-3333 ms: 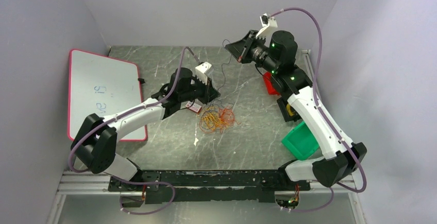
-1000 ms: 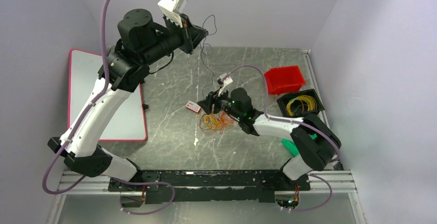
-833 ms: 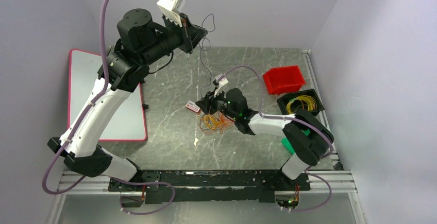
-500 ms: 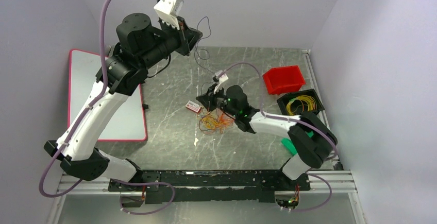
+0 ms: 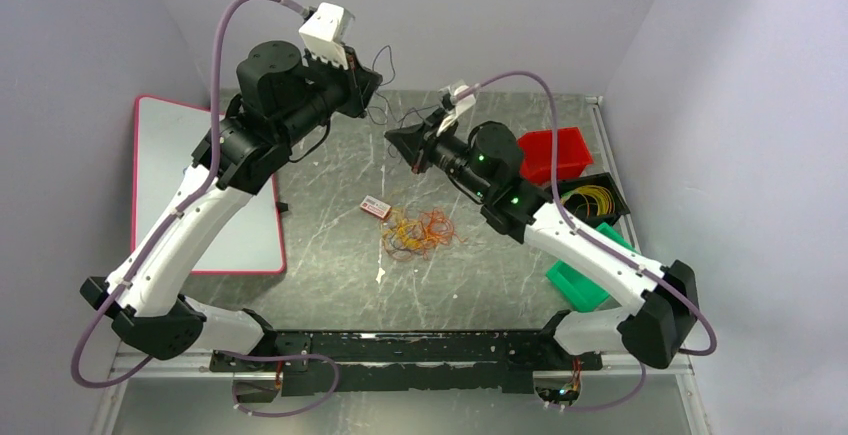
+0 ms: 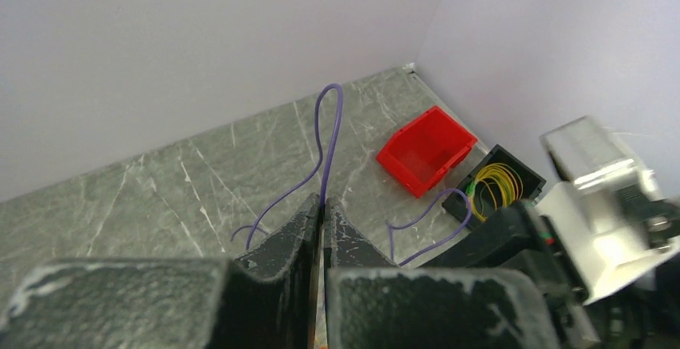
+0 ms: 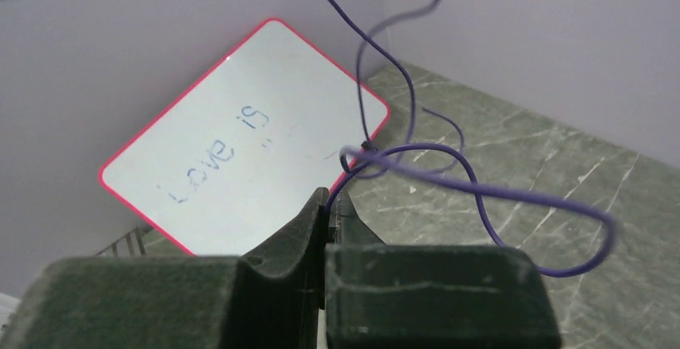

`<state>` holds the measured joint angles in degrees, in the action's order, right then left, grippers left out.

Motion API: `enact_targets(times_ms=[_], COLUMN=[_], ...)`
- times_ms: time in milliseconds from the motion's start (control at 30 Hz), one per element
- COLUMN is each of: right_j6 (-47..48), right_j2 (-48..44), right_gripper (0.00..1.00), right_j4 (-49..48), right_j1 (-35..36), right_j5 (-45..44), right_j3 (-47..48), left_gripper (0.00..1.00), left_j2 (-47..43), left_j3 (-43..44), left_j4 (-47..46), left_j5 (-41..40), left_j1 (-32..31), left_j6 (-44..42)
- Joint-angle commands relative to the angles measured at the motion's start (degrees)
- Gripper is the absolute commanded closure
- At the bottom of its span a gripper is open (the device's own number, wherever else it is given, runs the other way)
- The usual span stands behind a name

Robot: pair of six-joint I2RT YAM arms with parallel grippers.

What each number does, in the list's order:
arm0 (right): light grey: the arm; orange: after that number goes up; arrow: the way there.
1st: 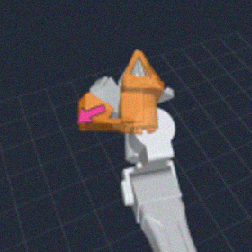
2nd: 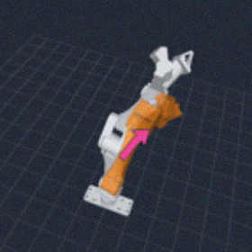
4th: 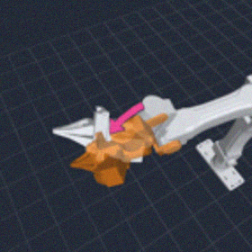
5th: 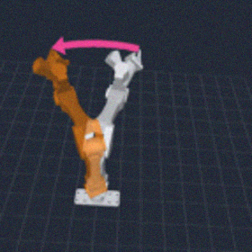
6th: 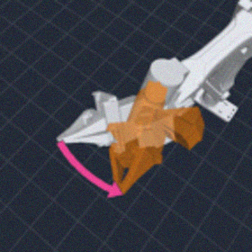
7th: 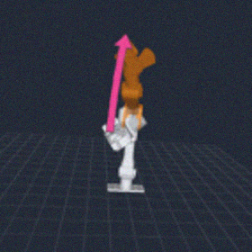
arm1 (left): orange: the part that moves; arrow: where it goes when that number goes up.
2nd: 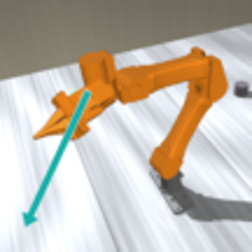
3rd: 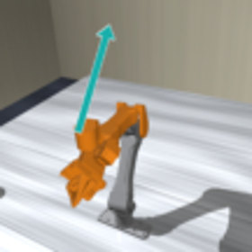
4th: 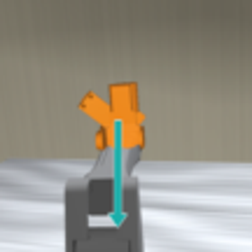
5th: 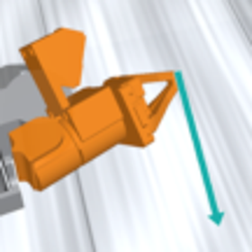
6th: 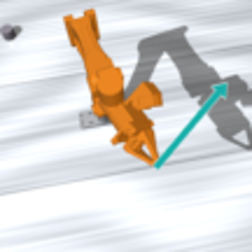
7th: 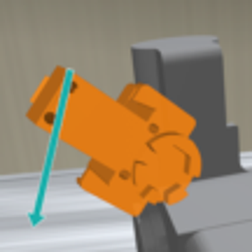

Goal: Untangle the cables

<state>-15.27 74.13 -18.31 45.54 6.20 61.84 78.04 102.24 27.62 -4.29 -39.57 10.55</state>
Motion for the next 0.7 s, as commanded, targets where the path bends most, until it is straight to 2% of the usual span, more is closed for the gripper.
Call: enact_targets(times_ms=[0, 300, 500, 667], right_j6=[1.72, 4.53, 4.77, 7.69], right_j2=[-2.25, -4.11, -4.09, -7.17], right_gripper=[1.00, 1.00, 1.00, 1.00], right_j4=[8.74, 16.63, 20.83, 18.96], right_j1=[0.33, 0.42, 0.39, 0.30], right_j5=[-0.45, -5.86, -9.51, -3.86], right_j3=[5.13, 11.83, 13.74, 11.45], left_gripper=[0.93, 0.93, 0.93, 0.93], left_j2=[-1.33, -3.15, -3.42, -3.51], left_j3=[-0.60, -3.74, -5.23, -7.40], left_j4=[-2.21, -3.34, -4.89, -5.27], left_j5=[-2.10, -0.62, 8.15, 13.01], left_j1=[0.14, 0.75, 0.83, 0.82], left_j6=[0.38, 0.97, -0.07, -0.25])
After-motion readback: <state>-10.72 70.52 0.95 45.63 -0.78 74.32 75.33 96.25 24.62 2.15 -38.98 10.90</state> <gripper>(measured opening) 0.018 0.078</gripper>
